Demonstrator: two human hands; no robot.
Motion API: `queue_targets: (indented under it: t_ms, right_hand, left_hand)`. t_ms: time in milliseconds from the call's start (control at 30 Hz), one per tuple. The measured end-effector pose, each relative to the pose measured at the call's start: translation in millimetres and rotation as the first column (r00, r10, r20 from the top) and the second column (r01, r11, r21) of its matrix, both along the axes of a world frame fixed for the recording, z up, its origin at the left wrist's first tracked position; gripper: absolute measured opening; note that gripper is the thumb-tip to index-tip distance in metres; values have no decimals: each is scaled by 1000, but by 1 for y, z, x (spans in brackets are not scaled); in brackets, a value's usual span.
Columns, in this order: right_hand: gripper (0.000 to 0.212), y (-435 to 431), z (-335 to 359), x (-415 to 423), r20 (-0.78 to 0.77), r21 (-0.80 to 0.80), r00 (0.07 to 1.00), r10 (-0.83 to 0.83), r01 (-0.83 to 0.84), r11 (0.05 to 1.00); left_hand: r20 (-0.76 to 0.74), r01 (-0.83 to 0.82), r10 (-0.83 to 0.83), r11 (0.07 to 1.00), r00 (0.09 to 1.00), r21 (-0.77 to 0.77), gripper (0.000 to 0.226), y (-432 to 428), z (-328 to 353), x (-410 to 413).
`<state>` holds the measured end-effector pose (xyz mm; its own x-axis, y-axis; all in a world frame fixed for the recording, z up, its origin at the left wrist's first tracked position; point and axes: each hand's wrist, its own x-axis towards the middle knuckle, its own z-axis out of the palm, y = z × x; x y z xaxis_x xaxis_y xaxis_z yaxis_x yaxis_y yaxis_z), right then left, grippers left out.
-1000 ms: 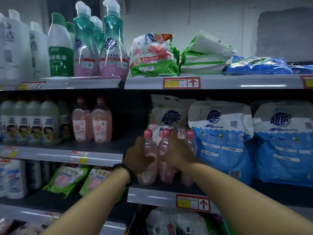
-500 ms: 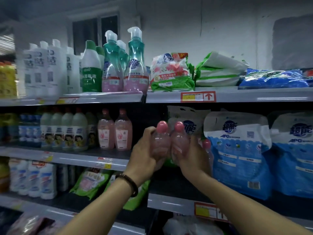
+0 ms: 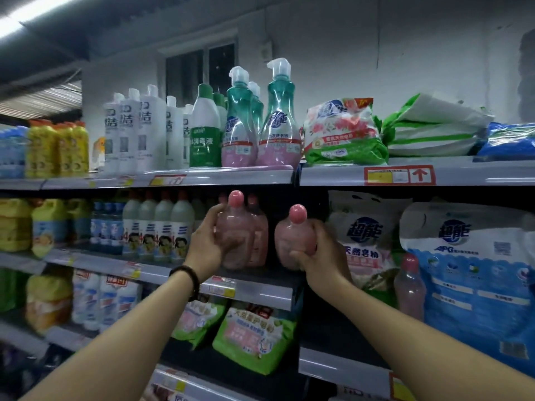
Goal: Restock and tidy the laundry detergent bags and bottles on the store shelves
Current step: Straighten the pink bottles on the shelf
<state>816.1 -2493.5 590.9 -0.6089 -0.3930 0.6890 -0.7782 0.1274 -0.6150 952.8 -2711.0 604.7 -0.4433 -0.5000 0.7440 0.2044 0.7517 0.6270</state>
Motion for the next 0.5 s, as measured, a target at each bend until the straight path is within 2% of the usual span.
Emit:
queue_targets:
  t_ms: [133, 267, 400, 500]
  right_hand:
    - [54, -24, -1, -4, 2, 66, 998, 61, -61, 996]
    - [42, -50, -1, -9, 57, 79, 992, 110, -115, 990]
    - [36, -70, 3, -12, 83, 102, 991, 104, -112, 989]
    - [38, -78, 2, -15, 110, 79, 987, 118, -127, 989]
  left_hand:
    - [18, 119, -121, 987, 992, 104, 90, -52, -1, 0]
    - [-24, 154, -153, 963, 988, 222, 81, -79, -4, 2]
    - [80, 120, -142, 966, 987, 228, 77, -84, -4, -11]
    - [122, 35, -64, 972, 990, 231, 90, -81, -6, -22]
